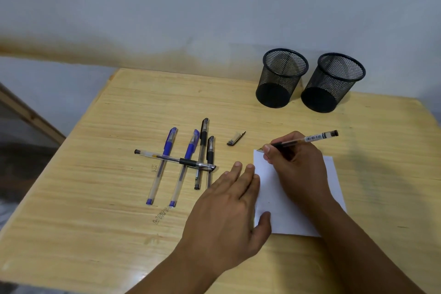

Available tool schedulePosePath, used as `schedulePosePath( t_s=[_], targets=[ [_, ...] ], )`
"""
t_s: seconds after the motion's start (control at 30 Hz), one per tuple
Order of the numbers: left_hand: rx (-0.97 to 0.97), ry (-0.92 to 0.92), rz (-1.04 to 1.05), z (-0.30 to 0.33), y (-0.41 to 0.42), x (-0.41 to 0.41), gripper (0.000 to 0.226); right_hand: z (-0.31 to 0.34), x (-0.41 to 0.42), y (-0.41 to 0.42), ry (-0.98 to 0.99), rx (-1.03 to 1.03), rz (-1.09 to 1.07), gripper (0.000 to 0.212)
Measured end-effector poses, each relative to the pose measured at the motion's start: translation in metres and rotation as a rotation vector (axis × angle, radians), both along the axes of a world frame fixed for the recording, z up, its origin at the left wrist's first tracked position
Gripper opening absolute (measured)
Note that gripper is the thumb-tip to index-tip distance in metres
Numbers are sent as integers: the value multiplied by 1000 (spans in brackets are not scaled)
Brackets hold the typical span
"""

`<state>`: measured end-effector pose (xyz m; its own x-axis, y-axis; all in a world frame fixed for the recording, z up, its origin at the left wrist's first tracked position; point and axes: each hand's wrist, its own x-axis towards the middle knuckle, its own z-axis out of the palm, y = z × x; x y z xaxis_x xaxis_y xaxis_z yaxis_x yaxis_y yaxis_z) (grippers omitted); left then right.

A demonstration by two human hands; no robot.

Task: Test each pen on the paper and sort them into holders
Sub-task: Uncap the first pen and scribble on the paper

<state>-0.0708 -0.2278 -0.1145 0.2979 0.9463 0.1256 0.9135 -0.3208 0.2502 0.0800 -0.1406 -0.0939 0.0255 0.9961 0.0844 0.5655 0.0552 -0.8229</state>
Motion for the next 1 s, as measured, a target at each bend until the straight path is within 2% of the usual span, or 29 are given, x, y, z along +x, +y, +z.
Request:
schedulePosePath(
  t_s=[0.2, 0.47, 1.0],
  targets=[
    [13, -29, -3, 0, 0, 0, 63, 0, -1, 0, -15, 18, -4, 14],
    [29, -36, 3, -1, 1, 0, 63, 0, -1, 0, -25, 28, -3, 8],
    [14, -56, 2, -1, 1, 0, 63, 1, -5, 0, -81, 35, 0, 11]
  ],
)
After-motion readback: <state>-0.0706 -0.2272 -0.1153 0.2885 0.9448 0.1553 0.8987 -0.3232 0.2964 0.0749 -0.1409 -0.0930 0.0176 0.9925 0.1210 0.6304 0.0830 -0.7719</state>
